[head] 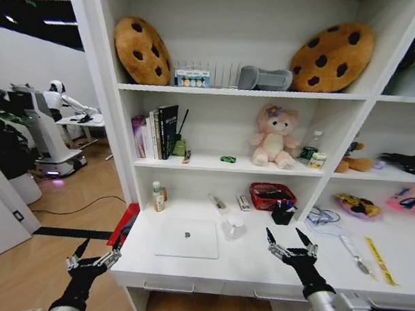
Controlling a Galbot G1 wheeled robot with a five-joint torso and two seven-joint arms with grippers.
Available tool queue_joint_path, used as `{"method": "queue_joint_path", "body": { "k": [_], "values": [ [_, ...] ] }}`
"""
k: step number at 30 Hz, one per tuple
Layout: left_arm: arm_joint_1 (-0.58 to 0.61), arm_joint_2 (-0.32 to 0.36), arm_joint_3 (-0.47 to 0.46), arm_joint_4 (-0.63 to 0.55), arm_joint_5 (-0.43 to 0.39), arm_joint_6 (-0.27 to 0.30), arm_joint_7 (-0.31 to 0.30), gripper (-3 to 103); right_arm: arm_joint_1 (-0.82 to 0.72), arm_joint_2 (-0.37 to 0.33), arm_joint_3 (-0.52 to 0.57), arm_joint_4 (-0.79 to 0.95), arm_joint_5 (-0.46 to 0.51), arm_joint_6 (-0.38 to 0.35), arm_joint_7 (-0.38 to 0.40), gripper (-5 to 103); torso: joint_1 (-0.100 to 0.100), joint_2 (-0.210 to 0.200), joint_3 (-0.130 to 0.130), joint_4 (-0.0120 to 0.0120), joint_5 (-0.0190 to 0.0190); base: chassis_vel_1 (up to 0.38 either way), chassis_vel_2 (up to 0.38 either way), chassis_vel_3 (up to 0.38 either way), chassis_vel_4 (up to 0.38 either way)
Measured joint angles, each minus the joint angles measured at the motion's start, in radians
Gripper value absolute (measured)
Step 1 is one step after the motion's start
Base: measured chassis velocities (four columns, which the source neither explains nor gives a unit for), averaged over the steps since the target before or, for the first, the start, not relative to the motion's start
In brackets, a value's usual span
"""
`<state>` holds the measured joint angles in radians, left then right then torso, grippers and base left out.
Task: Organize the objects on the table.
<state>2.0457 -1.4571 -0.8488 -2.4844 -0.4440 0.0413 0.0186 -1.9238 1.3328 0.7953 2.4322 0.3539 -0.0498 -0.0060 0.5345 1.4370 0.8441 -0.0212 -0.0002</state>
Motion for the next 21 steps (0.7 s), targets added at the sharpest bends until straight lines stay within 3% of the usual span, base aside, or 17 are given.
{"method": "queue_joint_path", "body": {
  "k": [2, 13, 21],
  "values": [
    [0.0, 0.0, 0.0, 0.0, 0.0, 0.0, 0.0, 100, 0.0, 0.0, 0.0, 0.0, 0.0, 0.0, 0.0, 100, 0.0, 0.0, 0.0, -0.0007, 0.0012, -0.091, -0.041, 0.081, 0.043],
    [0.0, 0.0, 0.0, 0.0, 0.0, 0.0, 0.0, 100, 0.0, 0.0, 0.0, 0.0, 0.0, 0.0, 0.0, 100, 0.0, 0.0, 0.0, -0.0004, 0.0, -0.017, -0.021, 0.009, 0.014],
    [0.0, 0.0, 0.0, 0.0, 0.0, 0.0, 0.0, 100, 0.0, 0.0, 0.0, 0.0, 0.0, 0.0, 0.0, 100, 0.0, 0.0, 0.0, -0.0004, 0.0001, 0.09, -0.075, -0.096, 0.075]
  ]
}}
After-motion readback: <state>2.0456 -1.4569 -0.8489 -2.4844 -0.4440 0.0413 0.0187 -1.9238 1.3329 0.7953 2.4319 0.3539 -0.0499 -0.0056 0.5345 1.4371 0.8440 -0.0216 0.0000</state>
